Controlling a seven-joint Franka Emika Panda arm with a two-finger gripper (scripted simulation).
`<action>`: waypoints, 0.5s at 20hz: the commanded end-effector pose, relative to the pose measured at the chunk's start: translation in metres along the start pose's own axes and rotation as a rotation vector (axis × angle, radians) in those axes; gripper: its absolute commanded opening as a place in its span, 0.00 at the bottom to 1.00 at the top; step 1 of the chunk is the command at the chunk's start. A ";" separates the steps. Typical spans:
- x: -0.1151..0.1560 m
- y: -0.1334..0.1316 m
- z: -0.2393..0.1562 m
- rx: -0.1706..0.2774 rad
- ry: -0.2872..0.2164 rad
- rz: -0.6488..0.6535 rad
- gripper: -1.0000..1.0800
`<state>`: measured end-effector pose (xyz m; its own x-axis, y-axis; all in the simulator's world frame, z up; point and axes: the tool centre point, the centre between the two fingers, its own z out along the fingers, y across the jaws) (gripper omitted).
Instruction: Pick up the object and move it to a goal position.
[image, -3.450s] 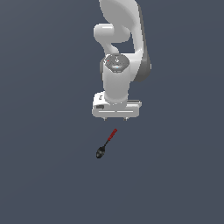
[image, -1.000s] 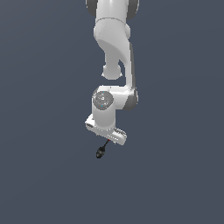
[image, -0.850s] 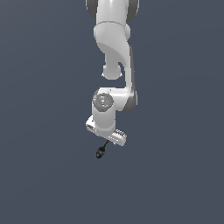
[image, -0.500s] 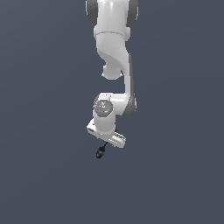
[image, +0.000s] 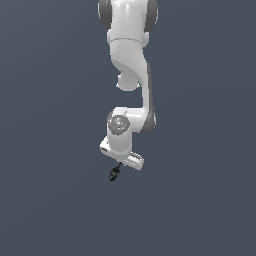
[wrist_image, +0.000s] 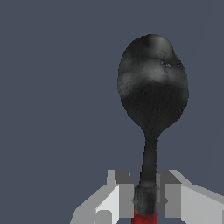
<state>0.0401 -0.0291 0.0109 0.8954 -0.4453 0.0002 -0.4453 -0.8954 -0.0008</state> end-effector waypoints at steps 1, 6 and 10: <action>0.000 0.001 0.000 -0.001 0.000 0.001 0.00; 0.000 -0.001 -0.002 0.001 0.002 -0.001 0.00; -0.003 0.000 -0.008 0.001 0.002 -0.001 0.00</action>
<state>0.0381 -0.0276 0.0158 0.8959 -0.4444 0.0008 -0.4444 -0.8959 -0.0017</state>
